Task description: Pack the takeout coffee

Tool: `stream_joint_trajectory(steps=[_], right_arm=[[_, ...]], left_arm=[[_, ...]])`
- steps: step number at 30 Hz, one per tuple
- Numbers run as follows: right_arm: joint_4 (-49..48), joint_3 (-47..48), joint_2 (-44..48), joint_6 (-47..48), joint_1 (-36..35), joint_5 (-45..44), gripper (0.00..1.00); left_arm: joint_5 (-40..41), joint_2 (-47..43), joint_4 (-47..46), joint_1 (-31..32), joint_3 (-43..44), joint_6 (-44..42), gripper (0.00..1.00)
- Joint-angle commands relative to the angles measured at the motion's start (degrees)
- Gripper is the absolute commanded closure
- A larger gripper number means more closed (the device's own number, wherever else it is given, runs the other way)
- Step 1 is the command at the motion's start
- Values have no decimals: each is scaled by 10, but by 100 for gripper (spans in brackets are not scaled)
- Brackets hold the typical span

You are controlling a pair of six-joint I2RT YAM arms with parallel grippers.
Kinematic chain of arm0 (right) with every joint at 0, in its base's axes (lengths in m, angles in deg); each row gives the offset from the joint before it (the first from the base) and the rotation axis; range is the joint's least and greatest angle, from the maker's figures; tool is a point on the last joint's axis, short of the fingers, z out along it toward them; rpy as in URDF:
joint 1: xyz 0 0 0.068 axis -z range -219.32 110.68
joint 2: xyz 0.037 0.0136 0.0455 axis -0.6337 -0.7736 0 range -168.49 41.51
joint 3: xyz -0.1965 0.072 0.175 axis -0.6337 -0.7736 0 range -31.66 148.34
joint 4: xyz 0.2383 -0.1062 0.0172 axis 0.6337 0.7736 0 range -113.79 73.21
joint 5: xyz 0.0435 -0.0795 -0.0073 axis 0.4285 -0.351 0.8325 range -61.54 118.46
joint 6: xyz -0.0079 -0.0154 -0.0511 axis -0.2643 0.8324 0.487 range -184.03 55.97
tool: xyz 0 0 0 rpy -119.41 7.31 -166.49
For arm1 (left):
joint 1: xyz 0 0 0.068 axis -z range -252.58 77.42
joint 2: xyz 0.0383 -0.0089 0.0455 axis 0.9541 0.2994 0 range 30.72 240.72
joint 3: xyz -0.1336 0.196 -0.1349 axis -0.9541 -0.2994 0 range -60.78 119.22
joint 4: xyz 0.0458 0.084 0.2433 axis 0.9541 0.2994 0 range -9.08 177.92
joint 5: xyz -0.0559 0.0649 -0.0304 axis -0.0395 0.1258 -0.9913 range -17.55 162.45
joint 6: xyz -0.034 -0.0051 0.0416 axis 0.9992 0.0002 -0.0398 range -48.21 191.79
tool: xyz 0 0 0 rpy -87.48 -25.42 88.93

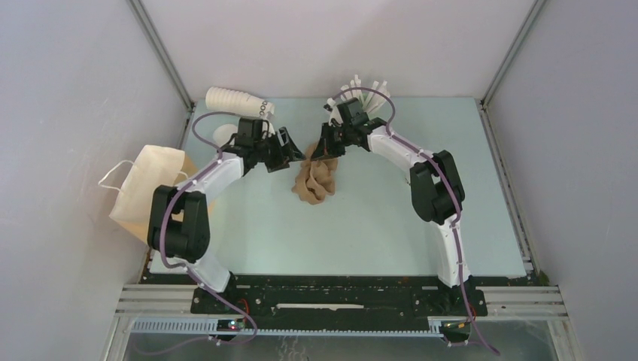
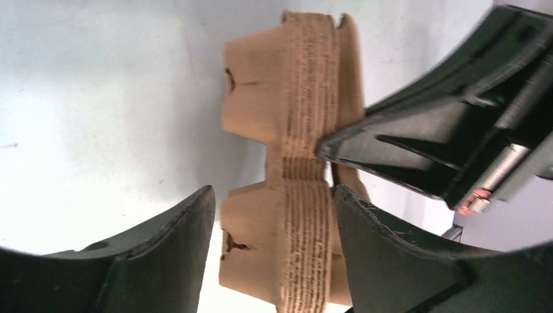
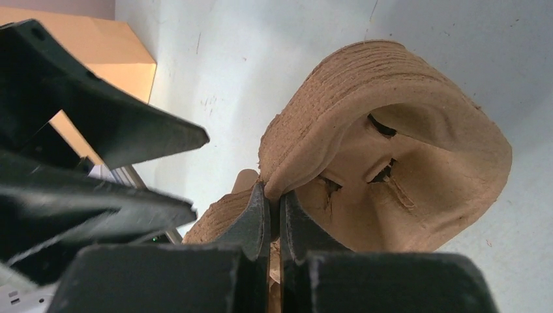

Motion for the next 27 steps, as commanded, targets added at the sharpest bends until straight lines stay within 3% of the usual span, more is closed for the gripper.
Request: stream_joint_trajectory(steps=[1, 3, 10, 22, 27], right_arm=[[-21, 4, 36, 14, 3, 36, 100], [-23, 5, 34, 12, 3, 38, 100], [-19, 15, 28, 9, 1, 39, 100], [13, 66, 16, -21, -5, 19, 100], [72, 109, 28, -32, -12, -41, 89]], left_arm=[[23, 23, 27, -11, 42, 12, 32], [-3, 49, 34, -11, 55, 11, 33], [-42, 75, -5, -7, 54, 26, 20], [-1, 127, 51, 6, 75, 15, 17], [49, 143, 75, 3, 57, 15, 20]])
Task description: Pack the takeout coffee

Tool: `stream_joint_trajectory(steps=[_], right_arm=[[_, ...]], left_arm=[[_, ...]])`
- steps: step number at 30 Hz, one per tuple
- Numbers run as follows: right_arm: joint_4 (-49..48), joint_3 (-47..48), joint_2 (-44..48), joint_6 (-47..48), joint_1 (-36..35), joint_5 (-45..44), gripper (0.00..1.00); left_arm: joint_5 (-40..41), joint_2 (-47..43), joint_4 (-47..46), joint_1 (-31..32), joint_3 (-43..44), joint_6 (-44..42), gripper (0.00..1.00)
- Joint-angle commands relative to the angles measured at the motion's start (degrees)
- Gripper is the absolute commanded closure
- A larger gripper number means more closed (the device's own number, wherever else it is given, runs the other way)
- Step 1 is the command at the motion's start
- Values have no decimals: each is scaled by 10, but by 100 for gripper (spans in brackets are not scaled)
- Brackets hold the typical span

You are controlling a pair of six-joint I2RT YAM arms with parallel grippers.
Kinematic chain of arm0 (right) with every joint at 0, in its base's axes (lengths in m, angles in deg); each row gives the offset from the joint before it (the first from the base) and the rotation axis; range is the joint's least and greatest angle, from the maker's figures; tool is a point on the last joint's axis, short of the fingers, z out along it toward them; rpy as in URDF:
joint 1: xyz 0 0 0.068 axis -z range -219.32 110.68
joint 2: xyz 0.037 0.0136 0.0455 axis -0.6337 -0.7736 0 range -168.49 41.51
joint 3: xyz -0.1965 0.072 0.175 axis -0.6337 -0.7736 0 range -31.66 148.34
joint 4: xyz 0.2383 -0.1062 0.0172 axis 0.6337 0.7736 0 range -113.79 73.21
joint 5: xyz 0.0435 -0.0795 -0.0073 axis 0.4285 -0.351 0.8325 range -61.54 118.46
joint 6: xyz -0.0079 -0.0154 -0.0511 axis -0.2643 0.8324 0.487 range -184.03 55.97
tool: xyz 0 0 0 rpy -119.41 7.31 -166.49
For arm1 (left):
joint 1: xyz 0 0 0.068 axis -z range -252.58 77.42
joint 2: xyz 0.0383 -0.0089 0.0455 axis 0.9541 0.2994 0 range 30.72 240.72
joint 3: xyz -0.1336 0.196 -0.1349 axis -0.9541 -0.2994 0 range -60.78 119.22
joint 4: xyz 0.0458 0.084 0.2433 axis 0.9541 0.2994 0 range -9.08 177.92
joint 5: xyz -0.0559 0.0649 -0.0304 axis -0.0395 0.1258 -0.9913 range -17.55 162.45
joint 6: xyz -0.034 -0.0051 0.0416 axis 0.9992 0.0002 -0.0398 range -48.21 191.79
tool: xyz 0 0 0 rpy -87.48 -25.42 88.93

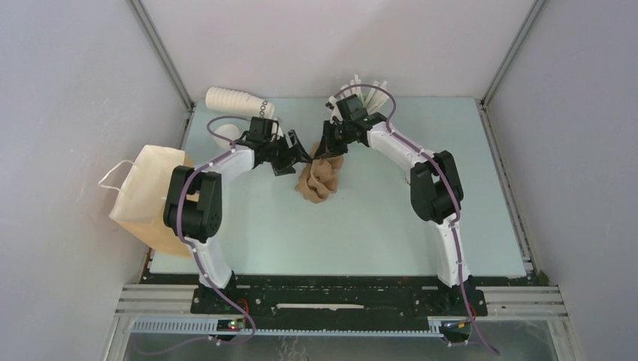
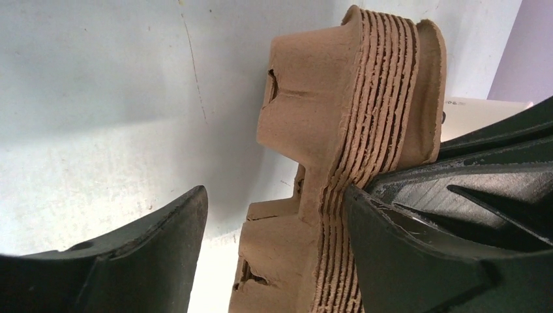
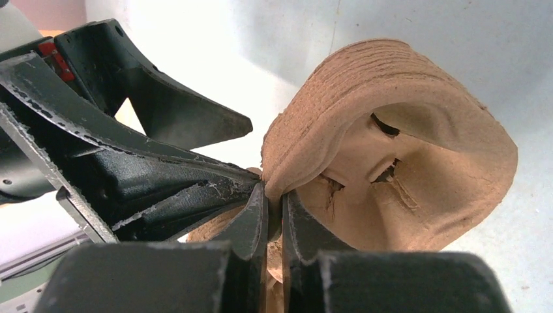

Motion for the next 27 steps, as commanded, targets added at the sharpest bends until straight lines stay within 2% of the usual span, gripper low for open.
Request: stream_joint_trajectory(steps=[1, 4, 7, 10, 16, 20, 23, 27], right_arm=[[15, 71, 39, -24, -14, -31, 88], [30, 67, 61, -10, -30, -84, 86], [39, 51, 73, -6, -46, -132, 98], [24, 14, 86, 21, -65, -184, 96], [1, -18, 123, 105, -102, -278, 98], [6, -17, 114, 97, -90, -243, 98], [14, -1, 85, 87, -56, -140, 98], [32, 19, 54, 84, -20, -50, 99]], left_arm=[[70, 28, 46, 1, -5, -6, 20], [78, 29, 37, -2, -17, -2, 21], [90, 34, 39, -6, -23, 3, 21], [79, 41, 32, -11, -28, 12, 22], [65, 41, 14, -12, -40, 31, 21], [38, 24, -5, -16, -45, 25, 21], [3, -28, -21, -23, -57, -5, 17], [-3, -111, -10, -30, -82, -38, 10]])
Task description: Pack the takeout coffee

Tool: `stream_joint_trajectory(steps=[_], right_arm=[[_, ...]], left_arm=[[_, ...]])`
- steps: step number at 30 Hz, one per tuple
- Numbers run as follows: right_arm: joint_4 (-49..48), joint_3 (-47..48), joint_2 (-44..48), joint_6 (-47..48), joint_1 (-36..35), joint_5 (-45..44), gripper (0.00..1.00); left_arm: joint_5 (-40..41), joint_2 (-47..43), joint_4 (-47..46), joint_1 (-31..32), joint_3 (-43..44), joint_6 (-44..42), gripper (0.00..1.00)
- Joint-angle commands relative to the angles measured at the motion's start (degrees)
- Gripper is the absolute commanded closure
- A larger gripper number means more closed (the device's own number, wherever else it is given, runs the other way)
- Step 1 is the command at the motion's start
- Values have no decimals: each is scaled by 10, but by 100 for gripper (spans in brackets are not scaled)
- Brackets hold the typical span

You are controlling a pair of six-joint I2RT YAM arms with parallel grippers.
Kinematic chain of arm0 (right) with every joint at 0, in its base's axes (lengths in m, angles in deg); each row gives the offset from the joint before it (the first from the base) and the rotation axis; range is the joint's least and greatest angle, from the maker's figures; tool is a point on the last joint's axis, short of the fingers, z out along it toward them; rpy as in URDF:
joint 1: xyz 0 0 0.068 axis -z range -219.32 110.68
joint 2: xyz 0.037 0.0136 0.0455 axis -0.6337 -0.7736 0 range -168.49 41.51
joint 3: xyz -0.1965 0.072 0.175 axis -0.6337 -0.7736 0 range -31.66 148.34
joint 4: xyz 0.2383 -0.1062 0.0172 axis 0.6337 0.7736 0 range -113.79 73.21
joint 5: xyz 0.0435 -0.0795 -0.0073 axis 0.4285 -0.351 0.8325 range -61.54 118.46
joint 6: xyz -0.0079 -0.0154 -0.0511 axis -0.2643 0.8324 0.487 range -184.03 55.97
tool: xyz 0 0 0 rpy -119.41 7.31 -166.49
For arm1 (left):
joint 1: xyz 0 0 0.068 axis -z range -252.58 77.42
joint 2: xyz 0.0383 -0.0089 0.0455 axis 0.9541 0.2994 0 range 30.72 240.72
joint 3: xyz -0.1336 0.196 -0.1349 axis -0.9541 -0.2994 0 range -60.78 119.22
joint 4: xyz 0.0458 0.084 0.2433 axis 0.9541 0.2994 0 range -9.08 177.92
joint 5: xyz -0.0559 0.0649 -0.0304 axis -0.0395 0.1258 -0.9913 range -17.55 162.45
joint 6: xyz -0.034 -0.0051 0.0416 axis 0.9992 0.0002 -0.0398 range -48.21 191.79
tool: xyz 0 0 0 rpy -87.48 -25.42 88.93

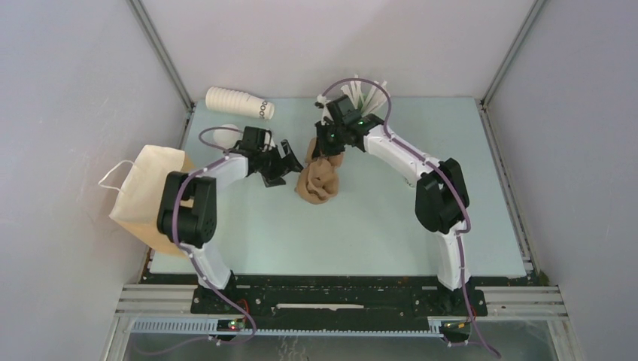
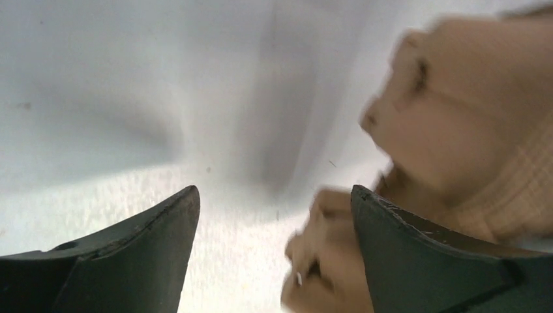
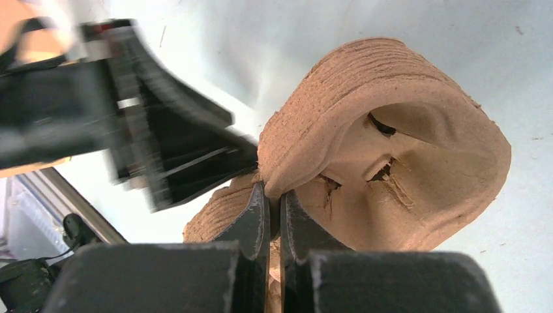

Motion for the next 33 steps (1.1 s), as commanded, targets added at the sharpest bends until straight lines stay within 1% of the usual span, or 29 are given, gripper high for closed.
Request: stream_joint_trajectory(steps=[1, 3, 5, 9, 11, 14, 19, 23, 25, 26, 28, 30, 31, 33], right_arm=[[-4, 34, -22, 4, 50, 111, 99], [-3, 40, -32, 2, 58, 135, 99], [2, 47, -43, -1, 60, 149, 99], [2, 50, -50, -1, 58, 160, 97], [2, 50, -52, -4, 60, 161, 96], [3, 51, -54, -8, 64, 167, 96], [0, 52, -56, -11, 66, 174, 96], [5, 61, -62, -17, 62, 167, 93], [17, 69, -66, -24, 58, 140, 93], [29, 77, -68, -28, 54, 118, 92], [50, 92, -71, -40, 45, 79, 91], [61, 93, -65, -53, 34, 42, 90], [63, 90, -60, -61, 28, 21, 89], [65, 90, -47, -73, 16, -14, 89]], left_arm=[[-30, -119, -10, -10, -28, -43, 9], [-48, -144, -16, -10, -43, -36, 6], [-83, -155, -33, -5, -53, -28, 3], [-109, -139, -29, 24, -38, -26, 2], [-111, -121, -31, 32, -33, -21, 4], [-112, -98, -30, 37, -22, -16, 11], [-105, -63, -6, 46, 13, -25, 18], [-94, -32, 19, 56, 40, -26, 25], [-72, -22, 40, 61, 48, -26, 27], [-57, -18, 46, 62, 48, -20, 31], [-11, -5, 83, 61, 55, 7, 47], [29, 12, 112, 61, 63, 35, 48], [46, 16, 113, 61, 59, 54, 51], [60, 13, 98, 61, 42, 84, 53]])
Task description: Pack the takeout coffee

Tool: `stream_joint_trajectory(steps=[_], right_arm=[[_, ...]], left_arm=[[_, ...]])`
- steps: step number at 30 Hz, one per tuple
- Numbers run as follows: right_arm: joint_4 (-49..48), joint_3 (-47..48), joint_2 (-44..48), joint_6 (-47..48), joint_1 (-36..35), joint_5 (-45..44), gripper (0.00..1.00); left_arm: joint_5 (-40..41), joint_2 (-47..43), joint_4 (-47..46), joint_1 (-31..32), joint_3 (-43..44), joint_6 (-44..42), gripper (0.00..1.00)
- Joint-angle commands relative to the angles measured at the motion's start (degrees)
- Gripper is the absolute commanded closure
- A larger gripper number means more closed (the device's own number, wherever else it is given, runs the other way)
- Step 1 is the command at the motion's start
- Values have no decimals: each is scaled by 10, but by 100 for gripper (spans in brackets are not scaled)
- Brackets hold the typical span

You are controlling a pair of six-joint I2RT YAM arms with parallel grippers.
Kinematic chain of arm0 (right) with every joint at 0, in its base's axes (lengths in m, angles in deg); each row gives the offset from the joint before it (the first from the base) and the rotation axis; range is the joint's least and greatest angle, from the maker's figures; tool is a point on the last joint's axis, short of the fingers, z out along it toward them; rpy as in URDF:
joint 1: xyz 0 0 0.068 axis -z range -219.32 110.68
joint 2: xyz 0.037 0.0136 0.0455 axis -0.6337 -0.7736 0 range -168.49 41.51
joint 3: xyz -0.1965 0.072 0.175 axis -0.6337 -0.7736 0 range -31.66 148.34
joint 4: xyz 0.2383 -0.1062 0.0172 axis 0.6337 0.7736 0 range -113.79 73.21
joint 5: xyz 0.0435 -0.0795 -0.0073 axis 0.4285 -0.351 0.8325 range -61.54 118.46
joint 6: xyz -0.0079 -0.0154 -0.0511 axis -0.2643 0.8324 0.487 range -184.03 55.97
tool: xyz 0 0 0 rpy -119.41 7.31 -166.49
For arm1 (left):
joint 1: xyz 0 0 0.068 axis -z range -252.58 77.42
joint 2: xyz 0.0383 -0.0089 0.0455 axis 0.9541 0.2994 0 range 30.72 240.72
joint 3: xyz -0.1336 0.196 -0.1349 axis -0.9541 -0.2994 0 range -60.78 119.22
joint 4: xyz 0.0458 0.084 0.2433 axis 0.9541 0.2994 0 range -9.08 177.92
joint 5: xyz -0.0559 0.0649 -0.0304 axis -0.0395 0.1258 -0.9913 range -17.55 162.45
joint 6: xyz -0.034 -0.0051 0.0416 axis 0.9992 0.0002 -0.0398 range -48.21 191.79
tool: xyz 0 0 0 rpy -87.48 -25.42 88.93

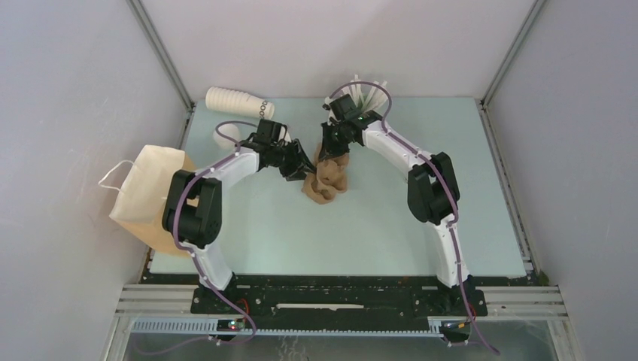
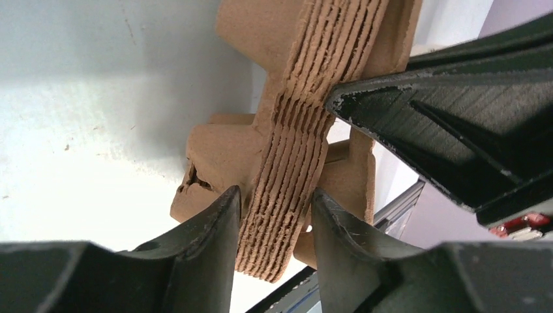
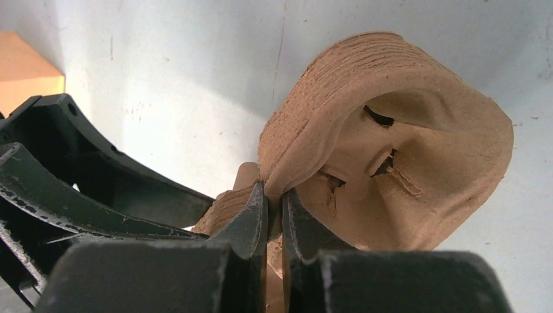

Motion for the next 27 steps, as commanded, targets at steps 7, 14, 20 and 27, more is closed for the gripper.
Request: stream_joint_trajectory(steps=[7, 14, 20, 27], right_arm=[[27, 39, 60, -93, -57, -164, 90], [-8, 13, 87, -115, -51, -144, 94], [-120, -86, 131, -121, 7, -23, 93], [-219, -175, 169, -124, 30, 55, 83]], left_arm=[[155, 5, 20, 2, -50, 118, 63], [161, -4, 11, 1, -62, 124, 64], [153, -18, -15, 1, -97, 117, 64], [150, -30, -27, 1, -107, 118, 64]])
